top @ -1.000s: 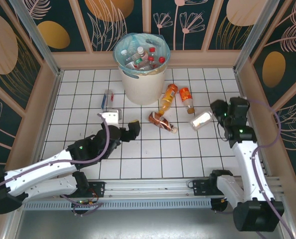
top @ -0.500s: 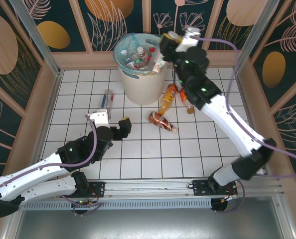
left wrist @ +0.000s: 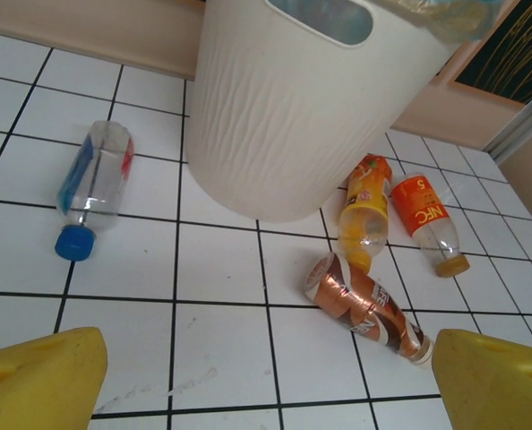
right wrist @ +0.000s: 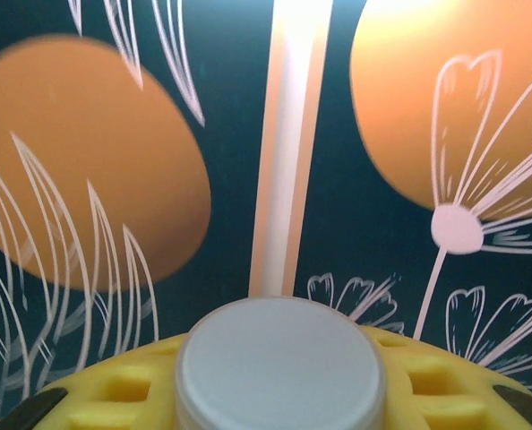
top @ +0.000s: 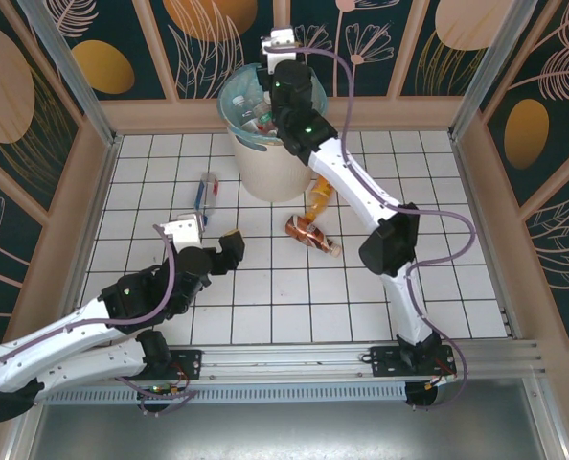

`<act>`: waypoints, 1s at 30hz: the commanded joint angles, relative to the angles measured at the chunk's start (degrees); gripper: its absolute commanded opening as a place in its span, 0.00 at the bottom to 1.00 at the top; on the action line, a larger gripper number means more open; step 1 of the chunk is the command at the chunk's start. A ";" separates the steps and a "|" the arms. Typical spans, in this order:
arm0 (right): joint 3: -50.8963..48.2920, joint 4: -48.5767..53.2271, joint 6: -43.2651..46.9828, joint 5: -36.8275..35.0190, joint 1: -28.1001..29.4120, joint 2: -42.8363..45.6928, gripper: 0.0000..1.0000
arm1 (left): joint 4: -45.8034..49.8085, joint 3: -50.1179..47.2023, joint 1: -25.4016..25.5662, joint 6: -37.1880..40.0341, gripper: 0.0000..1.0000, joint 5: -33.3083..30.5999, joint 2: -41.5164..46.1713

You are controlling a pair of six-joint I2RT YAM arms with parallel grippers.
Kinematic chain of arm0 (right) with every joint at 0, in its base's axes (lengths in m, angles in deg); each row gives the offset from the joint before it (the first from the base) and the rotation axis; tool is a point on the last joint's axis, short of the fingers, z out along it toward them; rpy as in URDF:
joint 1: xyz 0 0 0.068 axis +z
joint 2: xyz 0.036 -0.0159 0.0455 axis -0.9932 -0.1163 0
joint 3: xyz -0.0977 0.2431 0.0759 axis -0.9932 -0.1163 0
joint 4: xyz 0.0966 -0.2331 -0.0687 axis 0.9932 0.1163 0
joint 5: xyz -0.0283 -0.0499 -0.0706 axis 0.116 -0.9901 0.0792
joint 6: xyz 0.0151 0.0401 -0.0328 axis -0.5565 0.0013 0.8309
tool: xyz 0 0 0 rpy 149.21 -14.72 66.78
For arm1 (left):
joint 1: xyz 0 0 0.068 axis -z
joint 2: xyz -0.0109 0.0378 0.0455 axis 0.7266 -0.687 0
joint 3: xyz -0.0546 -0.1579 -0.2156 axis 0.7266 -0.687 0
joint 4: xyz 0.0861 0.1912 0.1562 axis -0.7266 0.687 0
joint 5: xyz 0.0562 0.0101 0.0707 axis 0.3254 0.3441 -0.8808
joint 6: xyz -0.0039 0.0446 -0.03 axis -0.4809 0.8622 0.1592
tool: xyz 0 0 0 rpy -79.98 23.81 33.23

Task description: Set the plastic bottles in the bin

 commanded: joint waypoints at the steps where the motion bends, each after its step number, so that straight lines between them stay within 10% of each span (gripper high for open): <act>1: 3.15 0.99 1.70 -2.44 0.11 -2.12 0.07 | 2.88 0.32 0.16 -1.85 0.93 -1.19 1.68; 11: 3.92 7.22 -1.69 -1.59 -0.72 -5.09 0.20 | 1.61 -2.36 0.16 -2.61 0.94 0.70 0.87; 22: 7.78 13.01 -7.84 3.40 -1.93 -5.05 0.63 | 0.32 -3.41 0.15 -2.97 0.94 1.15 0.82; 30: 8.66 15.17 -10.61 6.38 -3.02 -4.39 0.70 | -0.02 -2.08 0.13 -1.90 0.94 1.42 -1.00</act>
